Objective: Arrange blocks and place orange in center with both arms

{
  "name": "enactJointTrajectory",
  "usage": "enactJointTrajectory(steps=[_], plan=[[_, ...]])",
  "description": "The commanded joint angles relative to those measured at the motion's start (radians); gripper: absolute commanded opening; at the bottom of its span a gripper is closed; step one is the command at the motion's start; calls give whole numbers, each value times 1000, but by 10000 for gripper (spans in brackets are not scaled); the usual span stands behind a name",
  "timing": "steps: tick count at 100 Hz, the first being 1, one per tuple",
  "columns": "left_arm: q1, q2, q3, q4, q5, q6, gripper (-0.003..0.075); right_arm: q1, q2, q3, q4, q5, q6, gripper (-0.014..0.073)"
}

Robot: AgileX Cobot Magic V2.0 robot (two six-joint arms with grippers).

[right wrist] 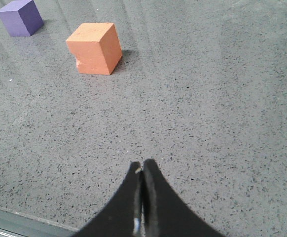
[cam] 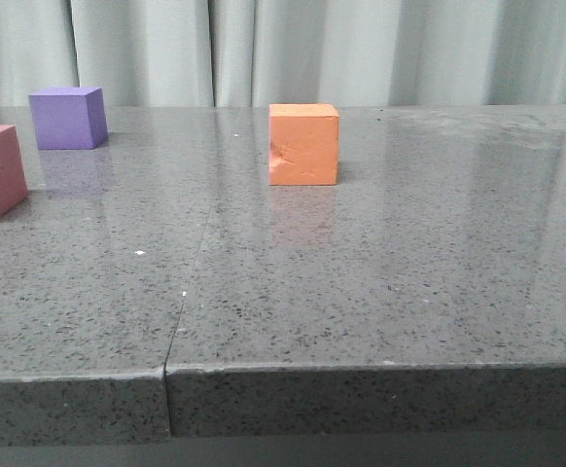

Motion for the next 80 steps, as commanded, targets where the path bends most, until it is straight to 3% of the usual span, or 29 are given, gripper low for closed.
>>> enactJointTrajectory(steps=[1,10,27,33,48,65,80], plan=[[2,69,-74,-10,-55,0,27,-1,4,-25,-22,-79,-5,-68],[2,129,-107,-10,-55,0,158,-1,4,-25,-22,-79,-5,-68],[2,203,-134,-10,-103,2,610,-1,4,-25,-22,-79,-5,-68],[2,227,-142,-10,-110,2,716,-1,4,-25,-22,-79,-5,-68],[2,280,-184,-10,-110,2,638,-1,4,-25,-22,-79,-5,-68],[2,350,-268,-10,-74,8,622,-1,4,-25,-22,-79,-5,-68],[0,433,-372,-70,-19,192,622,-1,4,-25,-22,-79,-5,-68]])
